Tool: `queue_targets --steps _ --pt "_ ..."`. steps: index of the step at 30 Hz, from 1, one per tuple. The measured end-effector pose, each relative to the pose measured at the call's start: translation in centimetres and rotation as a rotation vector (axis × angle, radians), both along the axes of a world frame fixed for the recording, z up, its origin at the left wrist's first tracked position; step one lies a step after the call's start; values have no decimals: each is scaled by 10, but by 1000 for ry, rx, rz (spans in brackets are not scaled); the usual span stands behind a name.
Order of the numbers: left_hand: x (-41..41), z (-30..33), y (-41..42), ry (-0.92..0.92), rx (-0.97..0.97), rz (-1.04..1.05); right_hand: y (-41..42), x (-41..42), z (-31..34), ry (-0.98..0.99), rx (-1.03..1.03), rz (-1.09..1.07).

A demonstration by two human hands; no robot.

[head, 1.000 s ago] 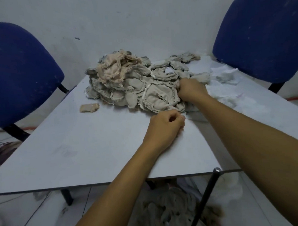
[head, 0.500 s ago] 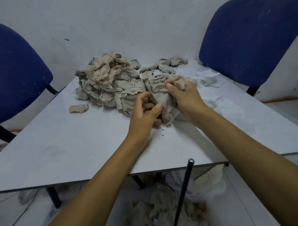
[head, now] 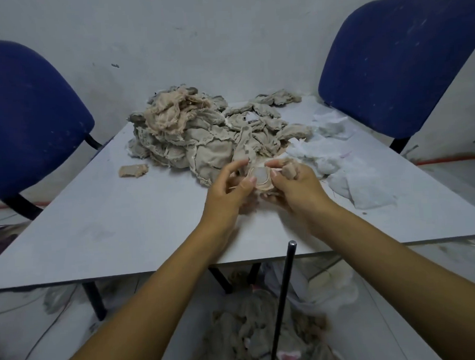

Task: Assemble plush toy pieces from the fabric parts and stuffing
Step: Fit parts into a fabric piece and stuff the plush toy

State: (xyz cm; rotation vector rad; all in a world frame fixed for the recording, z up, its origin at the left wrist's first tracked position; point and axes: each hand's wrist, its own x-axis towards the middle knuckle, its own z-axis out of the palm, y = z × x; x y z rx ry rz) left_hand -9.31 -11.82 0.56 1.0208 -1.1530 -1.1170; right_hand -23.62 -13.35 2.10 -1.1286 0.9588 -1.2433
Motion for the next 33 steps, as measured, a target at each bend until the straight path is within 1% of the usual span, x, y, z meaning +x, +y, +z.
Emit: queue_targets --steps 3,5,7,10,12,16,19,24,28,30,32,33 --pt "9 0 8 85 62 -58 9 3 -10 -27 -27 98" --pt "10 0 12 45 59 -54 14 -1 -17 59 -136 144" --pt "9 -1 12 26 59 -26 18 -6 -21 101 -221 180" --pt "10 -3 10 66 68 -23 21 -10 -23 88 -262 200" --pt "14 -1 9 78 79 -80 20 -10 -26 78 -262 187" --pt "22 3 7 60 91 -234 15 -9 -27 -17 -195 183" --pt "26 4 7 104 113 -307 12 -8 -26 -100 -111 165" --pt "31 0 6 57 81 -450 16 -10 -21 -139 -67 183" --pt "33 3 2 101 115 -590 16 -13 -18 -162 44 195" --pt "31 3 2 168 96 -551 16 -13 -17 -188 73 219" --pt "25 0 3 228 58 -453 17 -12 -14 -216 104 266" --pt "21 0 4 227 51 -397 17 -12 -13 -224 125 293"
